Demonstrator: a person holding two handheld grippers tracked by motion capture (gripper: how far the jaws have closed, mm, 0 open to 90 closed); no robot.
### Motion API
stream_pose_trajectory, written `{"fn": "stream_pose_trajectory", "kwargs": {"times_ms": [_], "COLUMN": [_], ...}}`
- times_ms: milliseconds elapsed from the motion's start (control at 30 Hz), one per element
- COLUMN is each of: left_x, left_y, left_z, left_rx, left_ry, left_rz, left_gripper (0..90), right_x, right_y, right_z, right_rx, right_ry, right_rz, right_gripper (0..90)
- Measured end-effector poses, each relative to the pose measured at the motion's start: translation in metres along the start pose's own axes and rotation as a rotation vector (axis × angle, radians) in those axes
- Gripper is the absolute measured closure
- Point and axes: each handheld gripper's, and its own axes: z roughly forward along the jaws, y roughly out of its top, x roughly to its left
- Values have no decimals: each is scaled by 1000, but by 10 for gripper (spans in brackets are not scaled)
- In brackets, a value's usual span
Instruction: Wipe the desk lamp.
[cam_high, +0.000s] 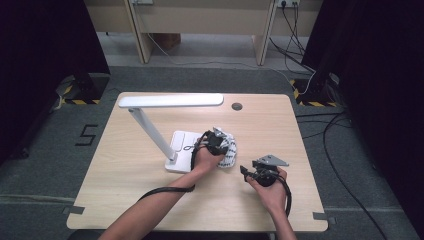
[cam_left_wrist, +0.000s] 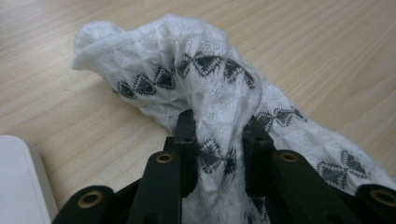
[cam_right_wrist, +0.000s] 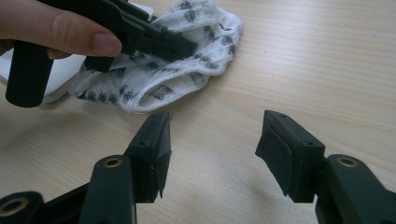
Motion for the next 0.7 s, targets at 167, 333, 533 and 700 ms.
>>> {"fn": "stream_pose_trajectory", "kwargs": {"times_ms": [167, 333, 533, 700], "left_x": [2, 4, 5, 8], "left_y": [2, 3, 0, -7], "left_z": [-2, -22, -59, -96], "left_rx": [26, 17, -19, -48], "left_ry": [-29, -53, -85, -113], "left_rz": [-27, -13, 27, 60], "left_gripper": [770, 779, 779, 779], "right_x": [-1, -2, -2, 0], "right_y": [-1, -1, 2, 5], "right_z": [0, 0, 2, 3], "right_rx": [3, -1, -6, -8], "right_ry": [0, 0, -1, 0], "right_rz": [3, 7, 4, -1], "right_gripper": [440, 445, 457, 471]}}
